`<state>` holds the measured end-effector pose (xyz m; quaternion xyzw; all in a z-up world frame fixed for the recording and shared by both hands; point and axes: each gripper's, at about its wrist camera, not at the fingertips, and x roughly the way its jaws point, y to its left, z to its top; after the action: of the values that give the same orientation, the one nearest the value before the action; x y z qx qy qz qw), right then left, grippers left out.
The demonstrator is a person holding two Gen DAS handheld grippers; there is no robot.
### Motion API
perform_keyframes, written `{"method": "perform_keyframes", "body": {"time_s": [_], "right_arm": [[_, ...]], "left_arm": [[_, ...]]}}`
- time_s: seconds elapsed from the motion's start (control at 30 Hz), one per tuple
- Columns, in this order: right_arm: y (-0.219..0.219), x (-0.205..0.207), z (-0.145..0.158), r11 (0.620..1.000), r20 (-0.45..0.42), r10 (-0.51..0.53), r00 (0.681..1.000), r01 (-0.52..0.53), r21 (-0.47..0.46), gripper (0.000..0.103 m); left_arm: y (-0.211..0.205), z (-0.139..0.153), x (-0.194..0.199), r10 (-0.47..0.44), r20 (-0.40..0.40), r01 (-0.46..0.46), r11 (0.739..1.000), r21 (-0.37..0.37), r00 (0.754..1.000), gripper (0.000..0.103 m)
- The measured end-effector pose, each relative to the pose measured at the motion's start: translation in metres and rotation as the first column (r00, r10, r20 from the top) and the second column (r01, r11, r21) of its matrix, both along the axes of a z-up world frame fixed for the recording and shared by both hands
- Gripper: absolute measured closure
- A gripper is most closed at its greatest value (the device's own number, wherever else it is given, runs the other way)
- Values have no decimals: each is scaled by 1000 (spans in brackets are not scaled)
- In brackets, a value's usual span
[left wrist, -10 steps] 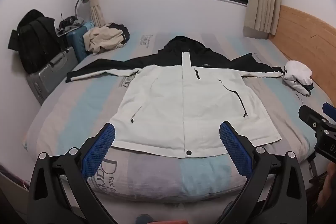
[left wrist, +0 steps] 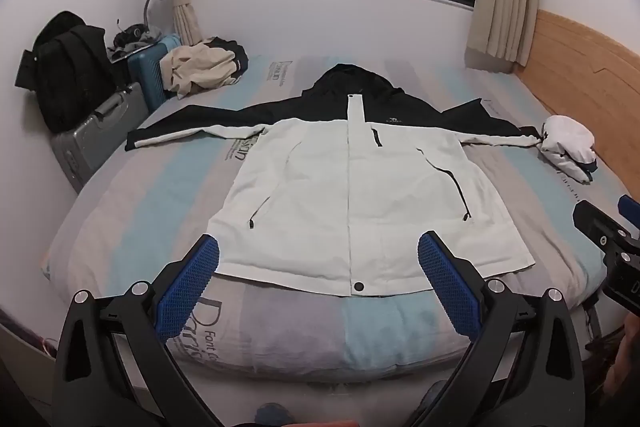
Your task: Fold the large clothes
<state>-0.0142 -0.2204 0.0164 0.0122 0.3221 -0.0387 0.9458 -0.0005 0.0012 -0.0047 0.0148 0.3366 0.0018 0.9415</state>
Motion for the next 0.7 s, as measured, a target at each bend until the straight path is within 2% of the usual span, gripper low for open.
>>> {"method": "perform_keyframes", "body": {"time_s": [0.7], "right_arm": [[3, 1, -1, 1000, -20, 15, 1000, -16, -17, 7]], "left_arm": [[1, -1, -2, 8, 0, -8, 1000, -8, 1000, 6]]}}
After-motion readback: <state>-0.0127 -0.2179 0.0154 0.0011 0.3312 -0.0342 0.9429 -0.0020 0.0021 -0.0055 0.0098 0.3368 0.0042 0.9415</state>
